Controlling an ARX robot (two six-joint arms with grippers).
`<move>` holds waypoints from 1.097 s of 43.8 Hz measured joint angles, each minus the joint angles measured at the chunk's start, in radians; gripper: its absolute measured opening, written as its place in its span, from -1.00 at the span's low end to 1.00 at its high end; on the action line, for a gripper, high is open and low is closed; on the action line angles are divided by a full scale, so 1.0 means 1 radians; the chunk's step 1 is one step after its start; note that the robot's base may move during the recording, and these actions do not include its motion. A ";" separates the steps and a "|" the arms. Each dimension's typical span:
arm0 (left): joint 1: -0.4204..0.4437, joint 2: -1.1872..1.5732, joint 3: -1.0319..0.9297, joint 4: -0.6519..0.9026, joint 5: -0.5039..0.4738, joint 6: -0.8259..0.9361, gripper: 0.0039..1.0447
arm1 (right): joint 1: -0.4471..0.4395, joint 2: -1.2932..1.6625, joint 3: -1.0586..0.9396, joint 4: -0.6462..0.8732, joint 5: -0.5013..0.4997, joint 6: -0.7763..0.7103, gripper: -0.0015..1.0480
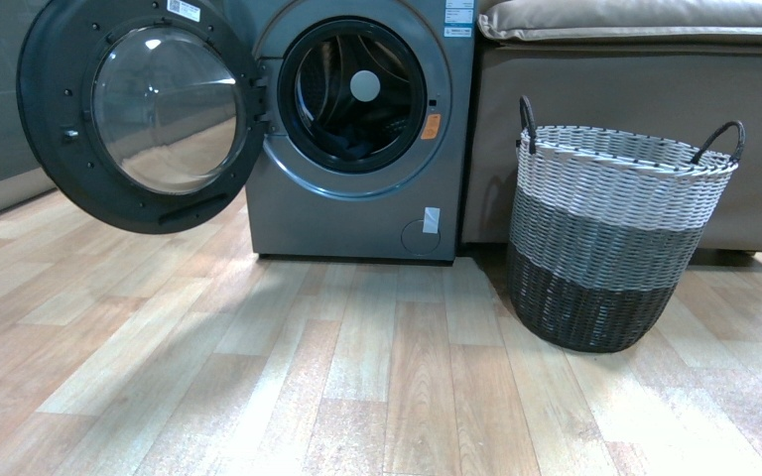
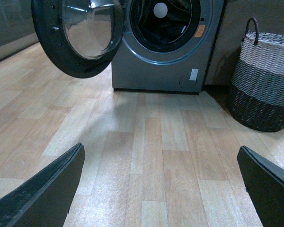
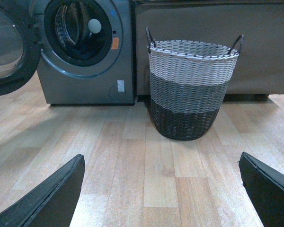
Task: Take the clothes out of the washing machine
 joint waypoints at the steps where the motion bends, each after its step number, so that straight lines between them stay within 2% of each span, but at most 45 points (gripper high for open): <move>1: 0.000 0.000 0.000 0.000 0.000 0.000 0.88 | 0.000 0.000 0.000 0.000 0.000 0.000 0.86; 48: 0.000 -0.001 0.000 0.000 0.000 0.000 0.88 | 0.000 0.000 0.000 0.000 0.000 0.000 0.86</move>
